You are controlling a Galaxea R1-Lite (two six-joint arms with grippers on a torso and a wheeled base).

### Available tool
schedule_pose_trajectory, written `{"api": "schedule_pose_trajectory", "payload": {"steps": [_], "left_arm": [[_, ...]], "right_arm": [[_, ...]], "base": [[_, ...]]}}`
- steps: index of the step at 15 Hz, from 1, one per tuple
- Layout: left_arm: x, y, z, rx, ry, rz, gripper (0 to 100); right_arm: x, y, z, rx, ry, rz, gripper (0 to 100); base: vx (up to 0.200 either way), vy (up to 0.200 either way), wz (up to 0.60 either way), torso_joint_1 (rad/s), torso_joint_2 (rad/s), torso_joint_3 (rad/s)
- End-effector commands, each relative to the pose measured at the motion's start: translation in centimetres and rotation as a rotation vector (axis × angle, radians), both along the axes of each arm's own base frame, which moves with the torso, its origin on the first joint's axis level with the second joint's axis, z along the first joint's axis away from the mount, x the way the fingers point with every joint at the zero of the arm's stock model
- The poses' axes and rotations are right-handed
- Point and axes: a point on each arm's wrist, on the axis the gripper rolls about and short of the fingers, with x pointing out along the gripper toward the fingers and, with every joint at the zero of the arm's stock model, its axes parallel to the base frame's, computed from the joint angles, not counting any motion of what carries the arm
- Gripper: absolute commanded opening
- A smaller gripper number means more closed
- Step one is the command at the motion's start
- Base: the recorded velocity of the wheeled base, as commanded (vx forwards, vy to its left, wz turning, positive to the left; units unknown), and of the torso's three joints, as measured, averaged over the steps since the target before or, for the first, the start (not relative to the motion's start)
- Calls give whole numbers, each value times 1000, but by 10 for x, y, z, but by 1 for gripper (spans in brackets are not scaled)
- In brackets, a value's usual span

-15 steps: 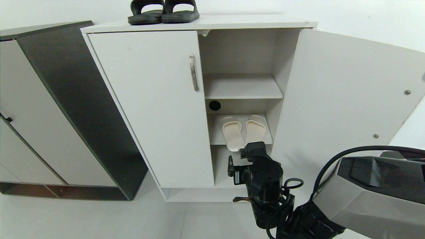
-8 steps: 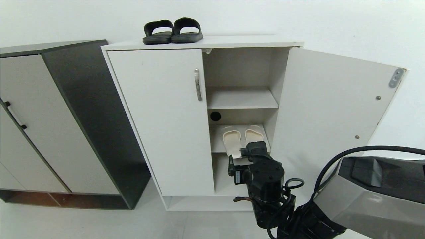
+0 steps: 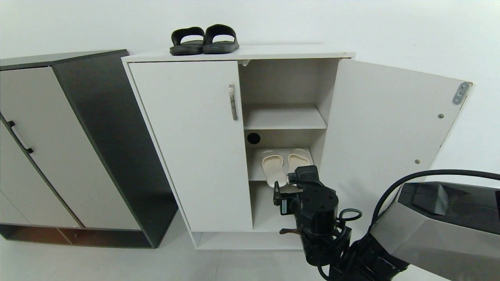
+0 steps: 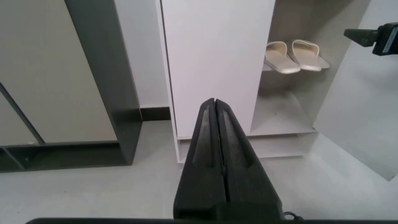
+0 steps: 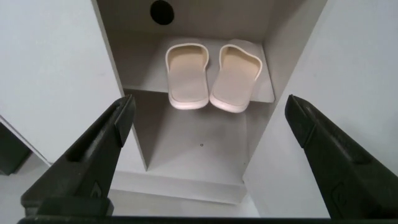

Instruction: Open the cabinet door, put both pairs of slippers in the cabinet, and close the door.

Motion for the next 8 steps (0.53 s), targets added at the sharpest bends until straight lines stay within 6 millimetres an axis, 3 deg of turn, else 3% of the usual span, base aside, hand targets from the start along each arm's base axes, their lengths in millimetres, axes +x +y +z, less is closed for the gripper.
{"api": "schedule_pose_trajectory", "payload": {"steps": [1, 6, 8], "left_arm": [[0, 0, 0, 0, 1, 2, 0], [0, 0, 0, 0, 1, 2, 0], [0, 0, 0, 0, 1, 2, 0]], "right_arm": [[0, 0, -1, -2, 2, 0, 100], [2, -1, 0, 0, 0, 0, 100], [2, -1, 0, 3, -2, 0, 100]], "base": [[0, 0, 0, 0, 0, 0], [0, 0, 0, 0, 0, 0], [0, 200, 0, 5, 5, 5]]}}
